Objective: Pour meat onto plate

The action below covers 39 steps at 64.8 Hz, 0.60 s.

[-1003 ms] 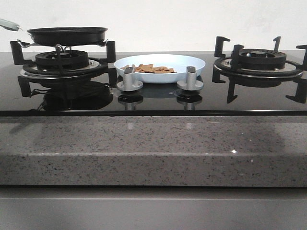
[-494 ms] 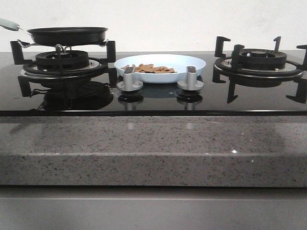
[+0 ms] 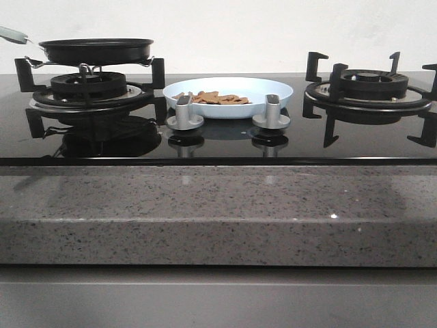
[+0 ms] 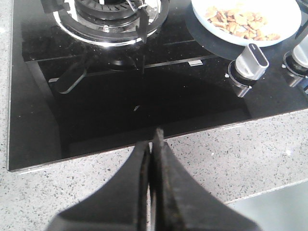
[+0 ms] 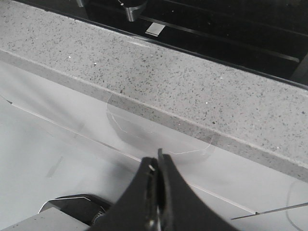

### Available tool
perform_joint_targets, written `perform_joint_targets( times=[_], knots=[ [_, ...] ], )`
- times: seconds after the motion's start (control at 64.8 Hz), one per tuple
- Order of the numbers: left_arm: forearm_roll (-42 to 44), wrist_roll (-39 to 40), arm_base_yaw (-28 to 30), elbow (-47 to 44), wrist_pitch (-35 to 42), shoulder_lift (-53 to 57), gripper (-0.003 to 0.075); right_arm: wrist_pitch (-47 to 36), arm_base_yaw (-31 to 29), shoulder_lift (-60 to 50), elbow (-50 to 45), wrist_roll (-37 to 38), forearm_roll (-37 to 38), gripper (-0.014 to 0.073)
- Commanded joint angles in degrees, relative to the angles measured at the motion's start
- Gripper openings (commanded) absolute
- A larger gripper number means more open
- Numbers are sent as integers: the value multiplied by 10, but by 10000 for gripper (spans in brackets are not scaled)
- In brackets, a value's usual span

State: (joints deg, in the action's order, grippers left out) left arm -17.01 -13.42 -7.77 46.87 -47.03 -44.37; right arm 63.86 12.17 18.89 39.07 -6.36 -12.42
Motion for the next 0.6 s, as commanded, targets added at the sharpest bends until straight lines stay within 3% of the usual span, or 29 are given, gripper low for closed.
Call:
perform_joint_targets(
  times=[0.0,0.324,0.586],
  knots=[
    [-12,6,-4,15,35,2,-20,-33,-1,5,12,-1,1,-69],
    [-14,6,-4,2,50,22,-20,-33,-1,5,12,-1,1,-69],
    [36,6,9,-107,154,213,-20,-33,-1,5,12,-1,0,-69]
  ],
)
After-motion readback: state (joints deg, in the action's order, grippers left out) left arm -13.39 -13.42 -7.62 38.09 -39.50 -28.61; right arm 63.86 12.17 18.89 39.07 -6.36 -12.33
